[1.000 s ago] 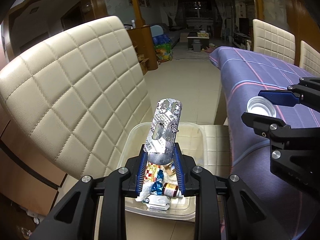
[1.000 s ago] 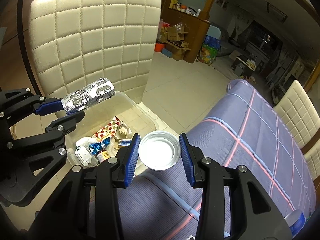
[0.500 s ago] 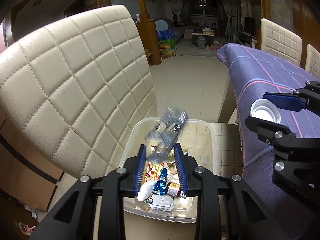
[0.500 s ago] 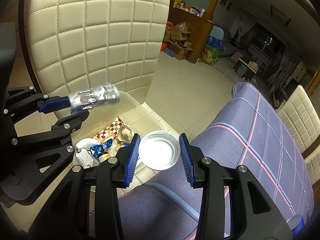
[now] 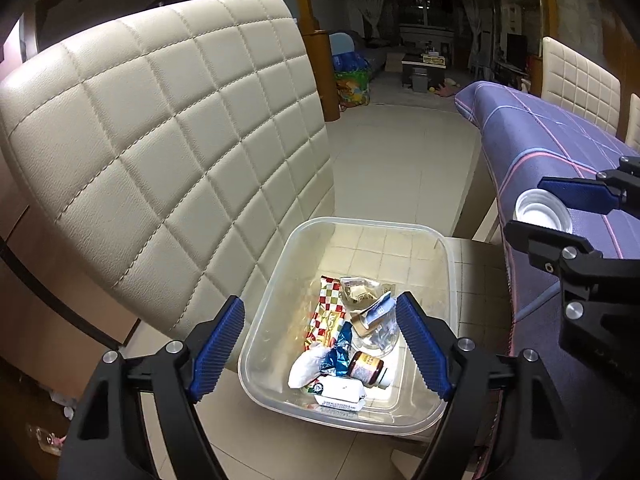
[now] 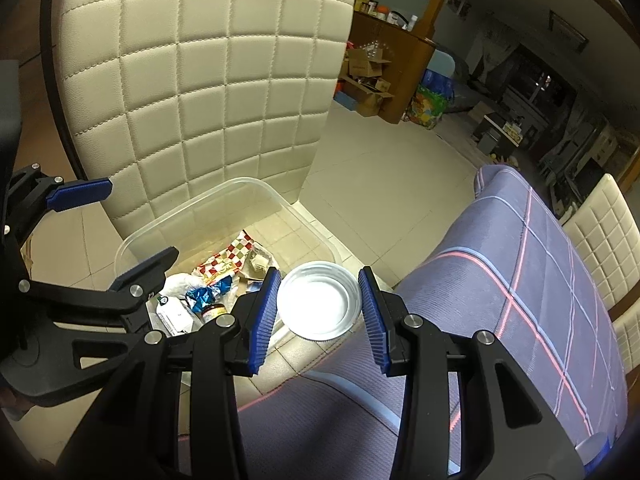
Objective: Collect trash
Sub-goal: 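Open both tools to drop the foil pack and cap into the bin, then move both tools back over the table toward the blue cup and clear tray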
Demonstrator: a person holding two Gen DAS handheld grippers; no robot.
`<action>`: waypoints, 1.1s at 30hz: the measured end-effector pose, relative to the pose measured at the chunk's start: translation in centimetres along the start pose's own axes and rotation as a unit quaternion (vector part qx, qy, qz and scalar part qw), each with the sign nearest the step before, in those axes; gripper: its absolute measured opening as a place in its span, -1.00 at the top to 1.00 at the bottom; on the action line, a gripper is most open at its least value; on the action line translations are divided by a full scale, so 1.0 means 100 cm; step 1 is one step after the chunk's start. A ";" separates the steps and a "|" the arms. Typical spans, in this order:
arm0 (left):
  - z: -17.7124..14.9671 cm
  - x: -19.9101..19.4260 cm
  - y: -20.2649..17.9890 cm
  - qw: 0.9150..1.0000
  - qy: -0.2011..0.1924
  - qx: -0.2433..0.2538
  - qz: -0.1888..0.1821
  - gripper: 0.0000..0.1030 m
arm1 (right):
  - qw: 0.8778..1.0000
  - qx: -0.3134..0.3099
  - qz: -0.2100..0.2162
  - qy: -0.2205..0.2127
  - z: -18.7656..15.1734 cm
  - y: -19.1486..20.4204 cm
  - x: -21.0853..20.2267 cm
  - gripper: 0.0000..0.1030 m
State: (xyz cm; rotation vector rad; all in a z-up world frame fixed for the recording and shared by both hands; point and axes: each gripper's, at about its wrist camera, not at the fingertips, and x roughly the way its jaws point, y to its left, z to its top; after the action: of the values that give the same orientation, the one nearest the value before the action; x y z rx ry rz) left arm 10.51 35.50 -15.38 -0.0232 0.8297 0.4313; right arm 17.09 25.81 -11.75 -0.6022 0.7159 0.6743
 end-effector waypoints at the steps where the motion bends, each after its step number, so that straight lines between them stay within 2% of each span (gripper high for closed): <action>1: -0.001 0.000 0.001 1.000 0.000 -0.001 0.002 -0.48 | 1.000 -0.003 0.000 0.000 0.001 0.003 0.000 0.19; 14: -0.010 -0.007 0.026 0.999 -0.008 -0.014 0.047 -0.48 | 0.999 -0.039 -0.003 -0.019 0.028 0.026 -0.004 0.19; 22: -0.015 -0.004 0.038 0.999 -0.002 -0.026 0.045 -0.48 | 0.999 -0.046 0.001 -0.023 0.039 0.038 -0.001 0.19; 27: -0.017 -0.002 0.045 0.998 0.003 -0.038 0.041 -0.48 | 0.999 -0.036 -0.001 -0.030 0.045 0.039 -0.001 -0.13; 33: -0.015 -0.005 0.046 0.998 0.001 -0.043 0.036 -0.48 | 0.999 -0.026 -0.005 -0.034 0.043 0.035 -0.004 -0.18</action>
State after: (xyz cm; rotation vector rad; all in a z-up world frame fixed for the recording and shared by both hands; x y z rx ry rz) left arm 7.37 39.22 -15.38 -0.0731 0.8162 0.5350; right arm 15.99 30.86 -9.76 -0.6281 0.6337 0.7024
